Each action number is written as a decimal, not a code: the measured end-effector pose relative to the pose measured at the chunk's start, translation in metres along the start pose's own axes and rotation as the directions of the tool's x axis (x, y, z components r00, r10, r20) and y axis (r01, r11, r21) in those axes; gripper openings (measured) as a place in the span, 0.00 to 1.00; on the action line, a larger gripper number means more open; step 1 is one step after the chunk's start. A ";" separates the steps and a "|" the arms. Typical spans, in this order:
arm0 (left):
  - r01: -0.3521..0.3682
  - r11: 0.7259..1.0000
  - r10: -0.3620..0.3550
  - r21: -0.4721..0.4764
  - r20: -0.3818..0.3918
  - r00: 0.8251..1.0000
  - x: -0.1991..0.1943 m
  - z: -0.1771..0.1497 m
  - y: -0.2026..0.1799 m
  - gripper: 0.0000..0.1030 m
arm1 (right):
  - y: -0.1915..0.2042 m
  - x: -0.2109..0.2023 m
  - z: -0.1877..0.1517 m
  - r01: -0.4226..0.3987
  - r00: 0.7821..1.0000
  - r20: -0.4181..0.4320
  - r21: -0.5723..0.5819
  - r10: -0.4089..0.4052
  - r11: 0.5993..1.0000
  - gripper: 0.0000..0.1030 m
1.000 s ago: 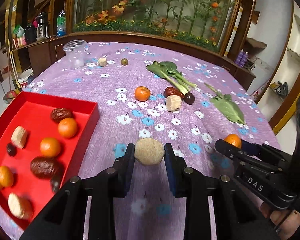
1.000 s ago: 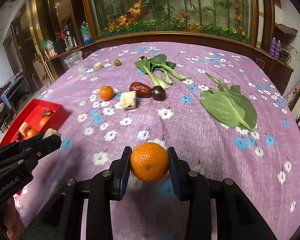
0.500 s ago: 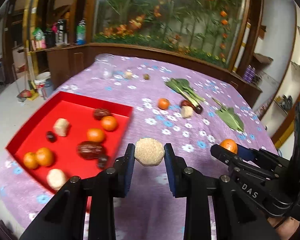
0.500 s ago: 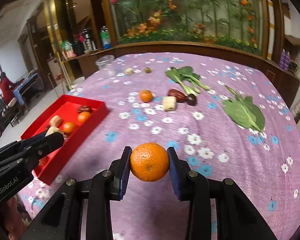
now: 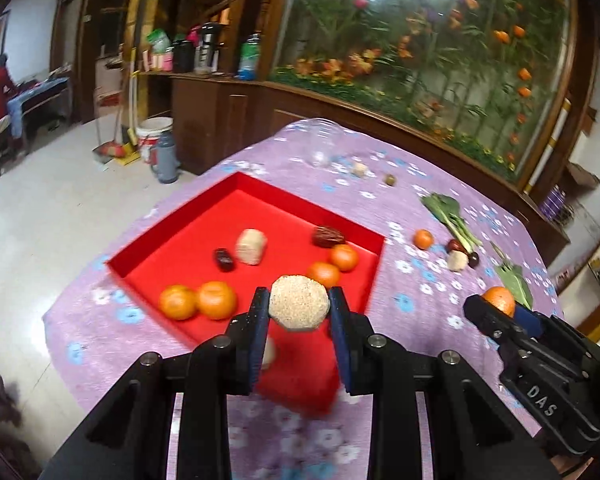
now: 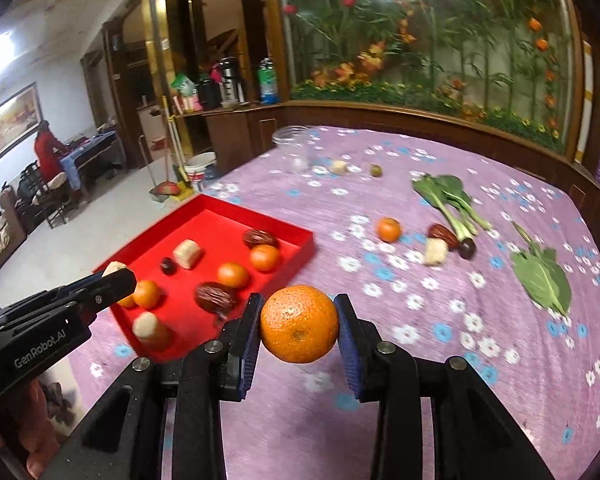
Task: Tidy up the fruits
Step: 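Carry the bun and orange into the red tray and release both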
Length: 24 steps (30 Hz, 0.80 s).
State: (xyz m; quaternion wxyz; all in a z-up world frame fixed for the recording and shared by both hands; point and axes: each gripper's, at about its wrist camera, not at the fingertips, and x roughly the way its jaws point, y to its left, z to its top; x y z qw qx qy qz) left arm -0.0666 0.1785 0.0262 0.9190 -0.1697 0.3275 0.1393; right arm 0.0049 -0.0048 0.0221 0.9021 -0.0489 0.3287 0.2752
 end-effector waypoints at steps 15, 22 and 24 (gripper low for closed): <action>-0.077 0.996 0.075 -0.051 -0.044 0.996 0.020 0.011 0.050 0.28 | 0.051 0.043 0.018 -0.101 0.995 -0.020 -0.048 0.100 0.994 0.38; -0.089 0.996 0.088 -0.012 -0.071 0.994 0.046 0.017 0.039 0.28 | 0.058 0.074 0.029 -0.107 0.994 -0.039 -0.056 0.105 0.993 0.38; -0.093 0.996 0.093 -0.003 -0.075 0.993 0.050 0.019 0.035 0.28 | 0.059 0.083 0.035 -0.102 0.994 -0.045 -0.059 0.099 0.993 0.38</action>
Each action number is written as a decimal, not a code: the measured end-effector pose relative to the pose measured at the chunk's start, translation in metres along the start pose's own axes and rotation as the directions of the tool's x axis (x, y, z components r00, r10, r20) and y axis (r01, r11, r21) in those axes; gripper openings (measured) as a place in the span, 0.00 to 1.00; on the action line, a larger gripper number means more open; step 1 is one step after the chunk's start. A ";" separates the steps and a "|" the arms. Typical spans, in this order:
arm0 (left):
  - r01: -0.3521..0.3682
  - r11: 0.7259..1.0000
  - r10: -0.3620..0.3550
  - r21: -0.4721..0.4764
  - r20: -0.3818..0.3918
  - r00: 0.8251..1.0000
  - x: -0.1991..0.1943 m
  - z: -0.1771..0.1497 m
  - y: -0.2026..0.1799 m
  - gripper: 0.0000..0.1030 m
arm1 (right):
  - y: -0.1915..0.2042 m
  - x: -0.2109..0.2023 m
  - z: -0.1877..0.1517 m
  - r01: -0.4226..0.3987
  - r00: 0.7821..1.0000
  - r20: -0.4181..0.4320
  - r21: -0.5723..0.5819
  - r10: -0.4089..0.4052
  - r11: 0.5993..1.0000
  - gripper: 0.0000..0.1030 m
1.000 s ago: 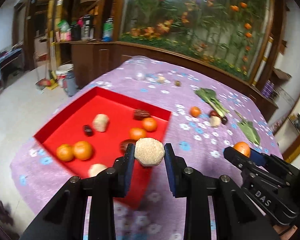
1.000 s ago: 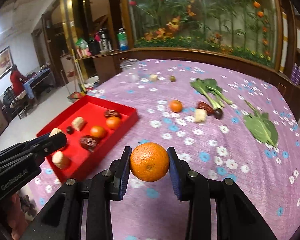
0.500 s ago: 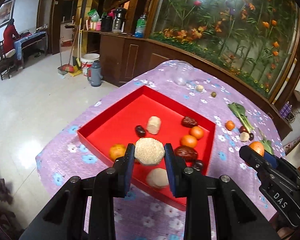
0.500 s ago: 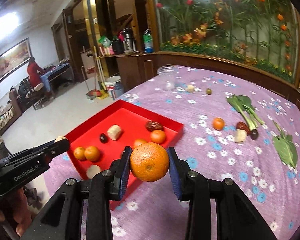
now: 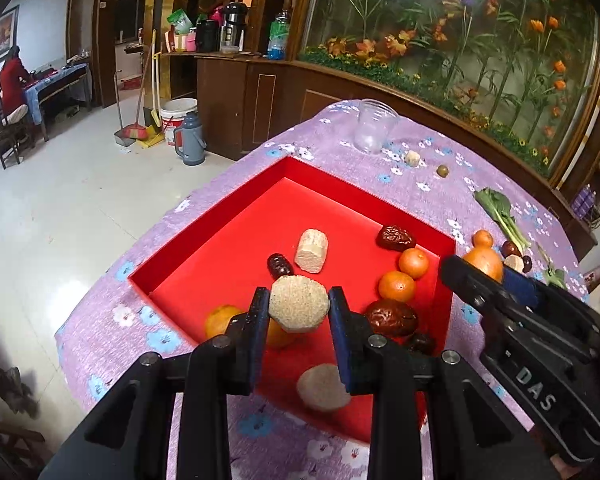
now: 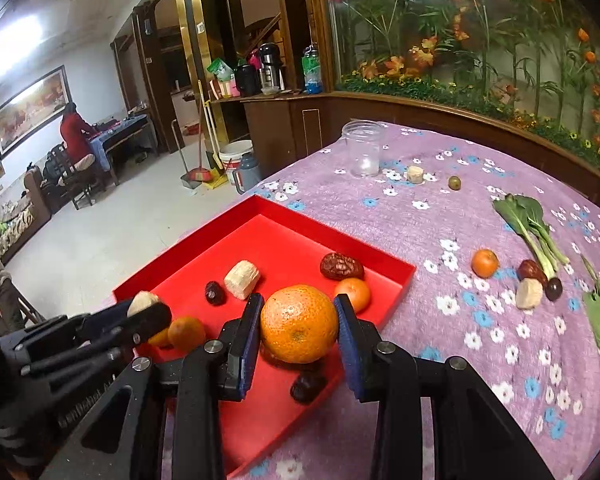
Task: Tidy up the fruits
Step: 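Carry the bun and orange into the red tray and release both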
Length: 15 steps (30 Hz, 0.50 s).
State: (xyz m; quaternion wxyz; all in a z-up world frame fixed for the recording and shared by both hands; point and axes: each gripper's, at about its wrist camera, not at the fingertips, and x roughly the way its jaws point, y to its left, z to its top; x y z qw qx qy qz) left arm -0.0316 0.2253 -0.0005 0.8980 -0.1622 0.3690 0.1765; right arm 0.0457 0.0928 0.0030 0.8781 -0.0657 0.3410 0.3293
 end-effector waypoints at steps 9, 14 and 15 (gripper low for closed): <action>-0.035 0.999 0.035 0.008 -0.038 0.999 0.026 0.008 -0.009 0.28 | -0.006 0.034 0.012 0.025 0.999 -0.046 0.001 -0.025 1.000 0.38; -0.047 0.999 0.048 0.009 -0.046 0.998 0.034 0.013 -0.010 0.28 | -0.008 0.046 0.015 0.033 0.997 -0.065 0.000 -0.033 0.999 0.38; -0.050 0.999 0.050 0.010 -0.045 0.998 0.035 0.014 -0.009 0.28 | -0.008 0.048 0.015 0.034 0.997 -0.070 0.000 -0.034 0.999 0.38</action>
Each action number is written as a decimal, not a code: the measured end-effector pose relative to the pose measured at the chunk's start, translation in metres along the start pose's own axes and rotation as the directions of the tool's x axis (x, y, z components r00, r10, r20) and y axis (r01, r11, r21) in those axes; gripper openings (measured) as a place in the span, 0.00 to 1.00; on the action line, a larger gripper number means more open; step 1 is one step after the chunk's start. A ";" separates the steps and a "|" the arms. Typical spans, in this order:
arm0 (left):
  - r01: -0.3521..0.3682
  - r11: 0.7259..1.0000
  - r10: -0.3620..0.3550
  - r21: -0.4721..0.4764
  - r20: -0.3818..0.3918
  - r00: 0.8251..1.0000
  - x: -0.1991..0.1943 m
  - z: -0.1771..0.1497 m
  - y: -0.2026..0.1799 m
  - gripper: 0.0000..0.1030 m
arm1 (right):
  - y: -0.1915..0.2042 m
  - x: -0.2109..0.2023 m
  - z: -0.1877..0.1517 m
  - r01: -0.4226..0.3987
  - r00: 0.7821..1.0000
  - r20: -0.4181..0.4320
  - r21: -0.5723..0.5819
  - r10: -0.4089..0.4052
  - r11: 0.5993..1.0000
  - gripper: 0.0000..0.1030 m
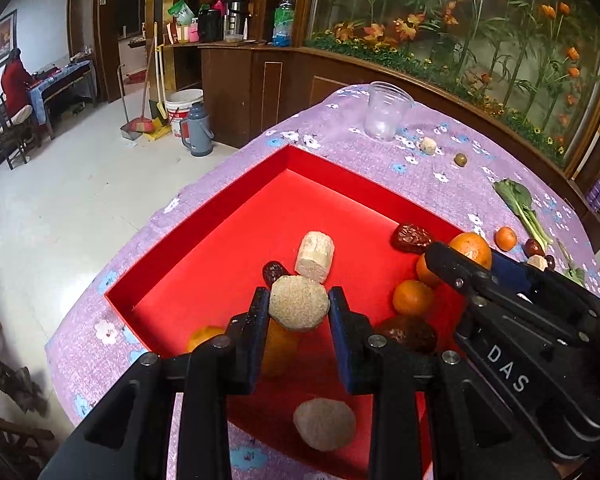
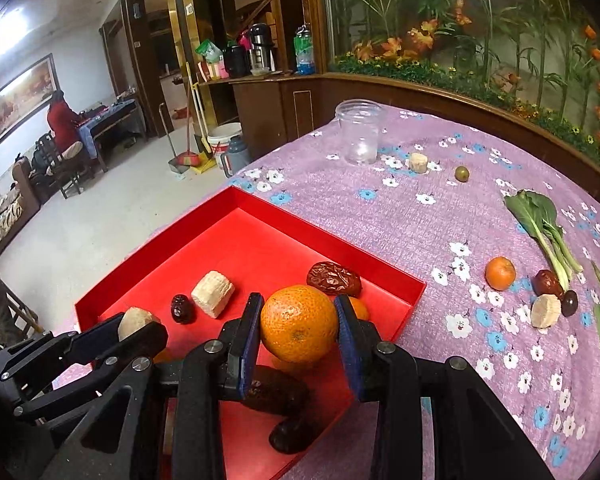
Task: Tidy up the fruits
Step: 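Carry the bun and orange into the red tray and release both, then grasp an orange with the left gripper while the right gripper grasps the pale bread piece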
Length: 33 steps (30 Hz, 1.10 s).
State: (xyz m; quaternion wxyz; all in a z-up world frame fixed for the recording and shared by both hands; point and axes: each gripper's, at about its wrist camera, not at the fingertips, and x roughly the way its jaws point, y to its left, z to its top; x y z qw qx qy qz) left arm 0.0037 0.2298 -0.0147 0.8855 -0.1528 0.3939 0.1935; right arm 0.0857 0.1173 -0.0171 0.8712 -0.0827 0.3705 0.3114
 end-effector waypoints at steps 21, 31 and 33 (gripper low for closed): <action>-0.080 0.995 0.079 -0.057 -0.026 0.997 0.002 0.007 0.015 0.70 | -0.011 0.002 0.006 0.019 1.000 -0.017 0.024 -0.019 1.000 0.61; -0.052 0.996 0.052 -0.070 -0.001 0.999 -0.017 0.003 0.012 0.83 | -0.039 -0.029 -0.007 -0.014 1.000 0.002 0.129 0.014 0.992 0.89; -0.042 0.997 0.043 -0.069 0.010 0.999 -0.022 0.002 0.009 0.83 | -0.048 -0.038 -0.015 -0.011 1.000 0.004 0.148 0.011 0.989 0.90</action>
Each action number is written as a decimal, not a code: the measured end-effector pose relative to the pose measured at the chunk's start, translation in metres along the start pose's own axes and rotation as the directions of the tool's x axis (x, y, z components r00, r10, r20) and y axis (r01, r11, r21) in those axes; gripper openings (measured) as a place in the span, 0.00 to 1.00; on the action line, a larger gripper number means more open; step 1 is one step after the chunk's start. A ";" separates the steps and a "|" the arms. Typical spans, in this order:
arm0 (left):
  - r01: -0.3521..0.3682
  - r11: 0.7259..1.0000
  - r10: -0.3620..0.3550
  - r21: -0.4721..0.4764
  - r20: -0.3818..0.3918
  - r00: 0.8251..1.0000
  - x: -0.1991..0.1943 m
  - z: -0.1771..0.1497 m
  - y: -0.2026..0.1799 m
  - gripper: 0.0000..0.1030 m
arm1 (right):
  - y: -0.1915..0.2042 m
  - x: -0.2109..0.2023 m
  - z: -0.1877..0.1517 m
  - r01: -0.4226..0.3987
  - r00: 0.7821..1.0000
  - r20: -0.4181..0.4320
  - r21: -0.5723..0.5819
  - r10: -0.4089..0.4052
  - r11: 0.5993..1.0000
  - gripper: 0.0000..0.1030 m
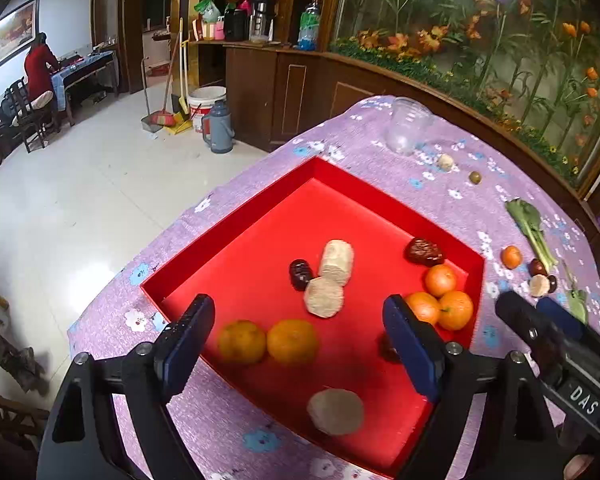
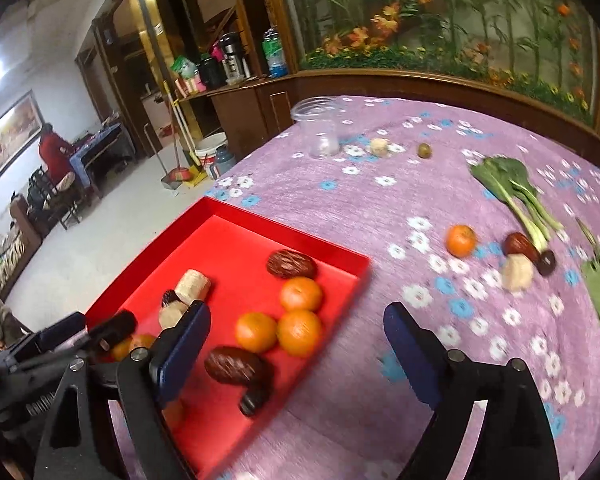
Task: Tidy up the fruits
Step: 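Grasp an orange with the left gripper while the right gripper grasps the pale bread piece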
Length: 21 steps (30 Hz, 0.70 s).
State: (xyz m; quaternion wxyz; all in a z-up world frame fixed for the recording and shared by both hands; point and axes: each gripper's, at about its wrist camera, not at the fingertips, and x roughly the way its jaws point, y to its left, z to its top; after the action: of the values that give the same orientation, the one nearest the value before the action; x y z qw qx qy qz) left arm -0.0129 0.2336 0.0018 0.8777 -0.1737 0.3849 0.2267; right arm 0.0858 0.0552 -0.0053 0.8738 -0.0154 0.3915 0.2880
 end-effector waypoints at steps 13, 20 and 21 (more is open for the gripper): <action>0.111 0.978 -0.112 0.176 -0.004 0.994 -0.009 -0.014 -0.096 0.85 | -0.126 -0.066 -0.046 0.166 0.985 0.021 0.208 -0.174 0.964 0.90; 0.143 0.951 -0.139 0.274 -0.032 0.990 0.000 -0.014 -0.159 0.85 | -0.156 -0.049 -0.035 0.204 0.978 -0.001 0.204 -0.208 0.957 0.82; 0.149 0.951 -0.144 0.272 -0.036 0.989 0.002 -0.013 -0.164 0.85 | -0.157 -0.042 -0.031 0.202 0.979 0.000 0.199 -0.206 0.959 0.81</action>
State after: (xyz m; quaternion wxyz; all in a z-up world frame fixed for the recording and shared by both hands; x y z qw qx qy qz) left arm 0.0673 0.0908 0.0132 0.9046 -0.0807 0.4052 0.1043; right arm 0.1235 -0.1041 -0.0287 0.9000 0.0342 0.4055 0.1562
